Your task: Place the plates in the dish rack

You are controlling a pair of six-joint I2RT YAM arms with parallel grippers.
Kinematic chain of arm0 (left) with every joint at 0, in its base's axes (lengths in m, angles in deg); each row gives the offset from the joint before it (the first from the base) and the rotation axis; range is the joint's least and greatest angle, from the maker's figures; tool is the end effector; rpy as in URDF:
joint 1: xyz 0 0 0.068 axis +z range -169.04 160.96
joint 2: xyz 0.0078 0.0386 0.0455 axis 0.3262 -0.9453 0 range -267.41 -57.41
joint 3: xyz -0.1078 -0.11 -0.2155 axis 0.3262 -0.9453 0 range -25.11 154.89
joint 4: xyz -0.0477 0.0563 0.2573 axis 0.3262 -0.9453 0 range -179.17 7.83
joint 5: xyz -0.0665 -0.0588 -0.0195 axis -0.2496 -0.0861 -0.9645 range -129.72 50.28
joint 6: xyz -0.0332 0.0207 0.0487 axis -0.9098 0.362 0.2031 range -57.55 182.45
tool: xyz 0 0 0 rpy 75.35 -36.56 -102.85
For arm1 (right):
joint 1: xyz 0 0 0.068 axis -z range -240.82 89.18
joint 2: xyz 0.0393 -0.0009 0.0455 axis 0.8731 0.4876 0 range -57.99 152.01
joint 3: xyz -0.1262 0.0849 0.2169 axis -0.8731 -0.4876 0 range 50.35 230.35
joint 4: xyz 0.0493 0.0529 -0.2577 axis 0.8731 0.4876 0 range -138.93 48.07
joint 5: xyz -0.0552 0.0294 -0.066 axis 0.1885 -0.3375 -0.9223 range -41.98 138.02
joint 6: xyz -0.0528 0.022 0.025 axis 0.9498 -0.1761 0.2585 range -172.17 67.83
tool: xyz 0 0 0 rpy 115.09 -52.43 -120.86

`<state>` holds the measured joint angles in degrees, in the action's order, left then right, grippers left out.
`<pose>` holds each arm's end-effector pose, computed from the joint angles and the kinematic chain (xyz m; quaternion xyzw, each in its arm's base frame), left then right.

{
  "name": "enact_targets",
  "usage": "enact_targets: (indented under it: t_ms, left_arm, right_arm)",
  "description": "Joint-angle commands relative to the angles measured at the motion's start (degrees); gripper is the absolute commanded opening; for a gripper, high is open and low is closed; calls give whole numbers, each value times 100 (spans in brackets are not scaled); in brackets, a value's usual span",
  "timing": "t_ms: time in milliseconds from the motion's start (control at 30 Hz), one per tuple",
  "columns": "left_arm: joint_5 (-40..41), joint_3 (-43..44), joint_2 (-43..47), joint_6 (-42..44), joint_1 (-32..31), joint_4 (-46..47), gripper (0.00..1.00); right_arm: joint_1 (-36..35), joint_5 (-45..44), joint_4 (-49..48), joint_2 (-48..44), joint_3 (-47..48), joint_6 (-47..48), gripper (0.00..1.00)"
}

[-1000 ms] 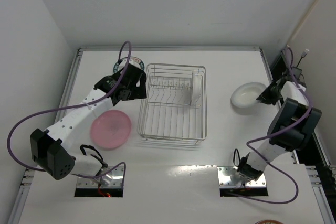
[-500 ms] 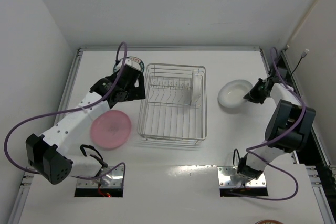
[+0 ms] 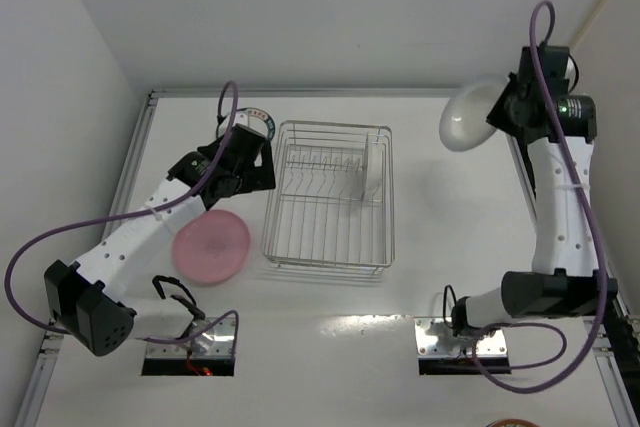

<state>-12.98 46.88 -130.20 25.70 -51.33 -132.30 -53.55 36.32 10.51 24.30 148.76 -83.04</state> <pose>0.2398 -0.1262 0.3239 -0.1129 0.9132 -0.0048 0.3915 0.2948 -0.0473 0.4119 0.3366 0.8500 -0.0110 0.4050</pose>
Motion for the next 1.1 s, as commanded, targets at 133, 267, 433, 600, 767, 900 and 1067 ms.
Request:
enact_targets:
  t_ms: [133,267,433,600,767,900,1067]
  left_arm:
    - [103,-71,248,-113,-330,117,100]
    - [165,-71,467,-113,-383,117,100]
    - [165,-185,766,-113,-383,117,100]
    - [165,-387,1143,-166,-383,117,100]
    - [217,-659,1478,-166,-505,117,100]
    - [288,-773,1619,-166,-576,12,100]
    - [358,-826,1734,-166,-760,-41,100]
  right_arm:
    - [-2447,-1571,1849,1139,2960,-1051,0]
    - [-3484,-1773,2133,1922,3641,-1158,0]
    - [-3934,-1844,2133,2624,3650,-1369,0]
    - [-4215,-2240,2133,3241,3940,-1307,0]
    - [-4357,-2635,2133,3576,3721,-1465,0]
    - [-4409,-2758,2133,3777,3405,-1649,0]
    - [-4470,-2758,2133,4172,3404,-1703,0]
